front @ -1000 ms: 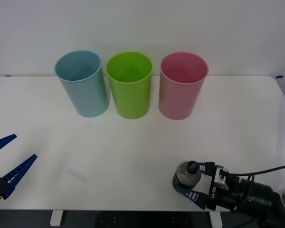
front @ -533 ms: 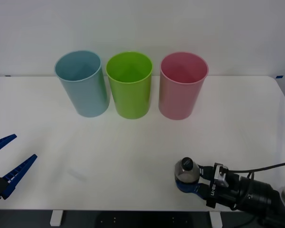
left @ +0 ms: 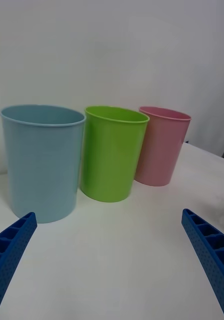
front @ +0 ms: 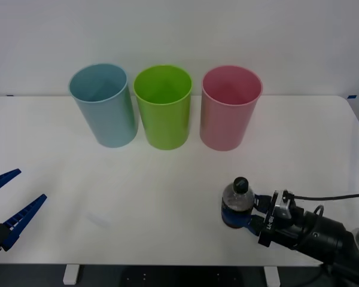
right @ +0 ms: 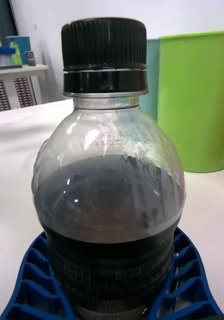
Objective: Grasp the object on the table and drop it into the matching bin: aluminum can to the light blue bin, PET bottle to the pink bin.
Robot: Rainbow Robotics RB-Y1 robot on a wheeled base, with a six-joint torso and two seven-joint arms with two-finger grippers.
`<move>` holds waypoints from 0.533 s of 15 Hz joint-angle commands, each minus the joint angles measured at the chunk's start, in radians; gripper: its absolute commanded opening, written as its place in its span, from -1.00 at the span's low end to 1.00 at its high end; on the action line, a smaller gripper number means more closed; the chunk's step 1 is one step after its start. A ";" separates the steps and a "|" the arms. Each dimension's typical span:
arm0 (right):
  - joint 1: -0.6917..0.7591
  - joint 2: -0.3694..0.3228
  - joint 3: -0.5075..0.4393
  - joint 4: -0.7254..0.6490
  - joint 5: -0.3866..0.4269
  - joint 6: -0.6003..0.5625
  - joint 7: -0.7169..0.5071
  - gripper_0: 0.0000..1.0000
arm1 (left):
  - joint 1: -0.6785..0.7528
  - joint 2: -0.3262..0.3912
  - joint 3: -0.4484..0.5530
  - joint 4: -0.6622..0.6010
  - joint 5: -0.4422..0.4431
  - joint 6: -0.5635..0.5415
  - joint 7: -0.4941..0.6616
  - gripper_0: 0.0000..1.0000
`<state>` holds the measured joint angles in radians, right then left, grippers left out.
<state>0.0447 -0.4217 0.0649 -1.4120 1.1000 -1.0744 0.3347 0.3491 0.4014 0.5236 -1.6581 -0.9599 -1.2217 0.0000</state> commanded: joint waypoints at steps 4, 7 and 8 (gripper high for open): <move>0.001 -0.025 -0.066 -0.137 0.000 0.022 -0.218 -1.00 | 0.000 0.000 0.000 0.000 0.000 0.000 0.000 1.00; 0.001 -0.045 -0.116 -0.209 0.000 0.022 -0.330 -1.00 | 0.000 0.000 0.000 0.000 0.000 0.000 0.000 1.00; 0.001 -0.051 -0.131 -0.232 0.000 0.022 -0.364 -1.00 | 0.000 0.000 0.000 0.000 0.000 0.000 0.000 1.00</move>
<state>0.0458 -0.4679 -0.0544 -1.6272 1.0998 -1.0522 -0.0033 0.3491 0.4014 0.5236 -1.6581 -0.9599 -1.2217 0.0000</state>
